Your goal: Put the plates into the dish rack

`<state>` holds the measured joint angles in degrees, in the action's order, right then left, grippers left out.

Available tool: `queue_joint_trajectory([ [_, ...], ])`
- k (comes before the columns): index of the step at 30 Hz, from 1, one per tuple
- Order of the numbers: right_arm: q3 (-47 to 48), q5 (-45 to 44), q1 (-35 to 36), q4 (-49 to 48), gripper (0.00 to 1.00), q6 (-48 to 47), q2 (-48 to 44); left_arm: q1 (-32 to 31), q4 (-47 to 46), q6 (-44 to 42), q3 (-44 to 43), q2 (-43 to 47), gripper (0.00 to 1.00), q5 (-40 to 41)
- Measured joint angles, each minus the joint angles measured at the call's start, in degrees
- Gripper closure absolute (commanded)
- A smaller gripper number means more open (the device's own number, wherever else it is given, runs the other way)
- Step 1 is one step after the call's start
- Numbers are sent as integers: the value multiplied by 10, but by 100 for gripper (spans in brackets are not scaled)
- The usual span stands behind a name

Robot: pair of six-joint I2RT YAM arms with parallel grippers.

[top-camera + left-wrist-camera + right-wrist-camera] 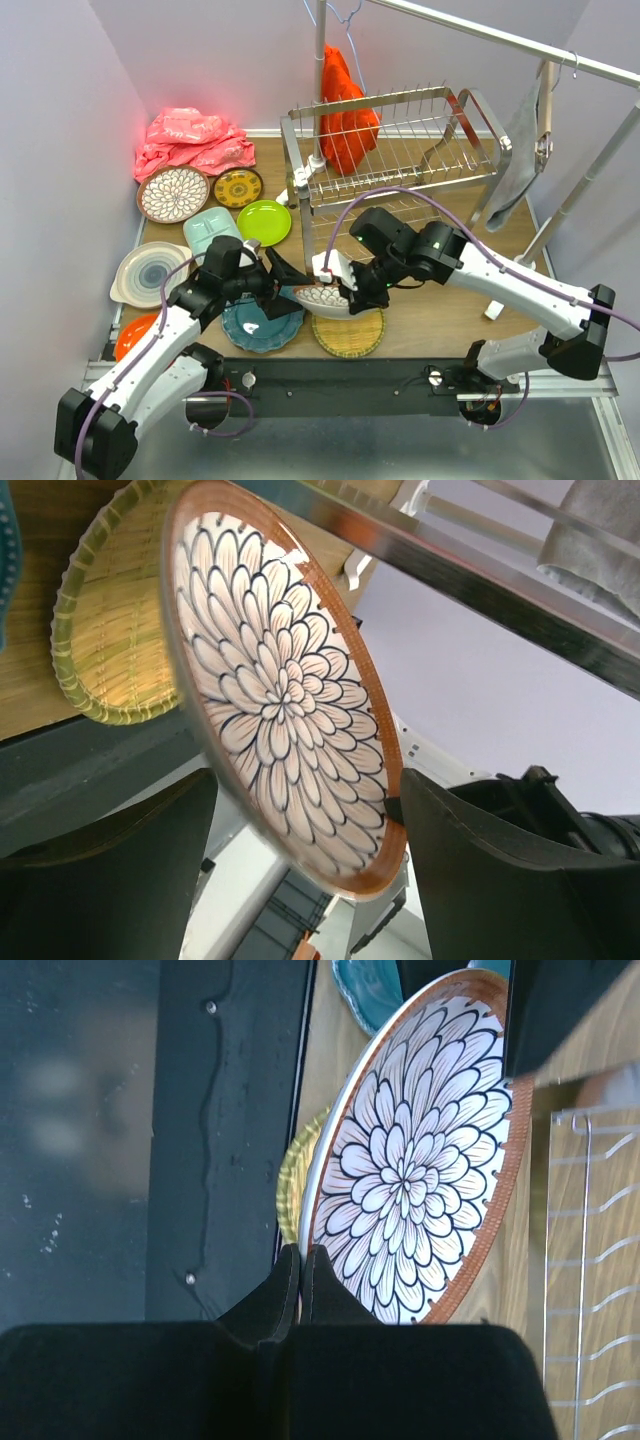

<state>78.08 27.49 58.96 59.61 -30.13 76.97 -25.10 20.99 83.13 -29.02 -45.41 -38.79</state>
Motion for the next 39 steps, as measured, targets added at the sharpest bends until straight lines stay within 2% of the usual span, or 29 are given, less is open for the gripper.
queue_joint_trajectory([
  [4,17,-3,20,-13,99,8,19,-20,-2,9,-2,-11,26,7],
  [5,21,-9,23,-14,99,10,24,-26,-1,10,-2,-12,37,10],
  [7,26,-14,26,-15,100,14,29,-34,1,13,-1,-12,48,14],
  [8,29,-19,30,-14,99,18,30,-36,6,12,1,-12,59,17],
  [14,31,-22,52,-24,99,21,31,-43,33,29,18,-9,82,19],
  [19,31,-9,62,-41,99,19,30,-41,38,48,25,2,95,20],
  [20,31,-7,64,-42,99,19,29,-41,39,51,26,4,100,20],
  [25,28,6,65,-48,97,21,23,-41,39,54,27,13,100,13],
  [26,26,10,65,-50,94,20,21,-41,40,53,27,13,100,10],
  [27,25,15,65,-51,81,20,19,-41,40,51,27,13,100,6],
  [29,24,24,65,-52,68,21,16,-41,40,46,27,13,100,-3],
  [30,23,32,65,-53,56,20,15,-41,40,45,27,13,100,-6],
  [33,23,47,66,-57,40,14,7,-42,40,5,25,9,100,-15],
  [39,11,49,66,-63,28,16,-56,-43,52,-69,24,-4,100,-25],
])
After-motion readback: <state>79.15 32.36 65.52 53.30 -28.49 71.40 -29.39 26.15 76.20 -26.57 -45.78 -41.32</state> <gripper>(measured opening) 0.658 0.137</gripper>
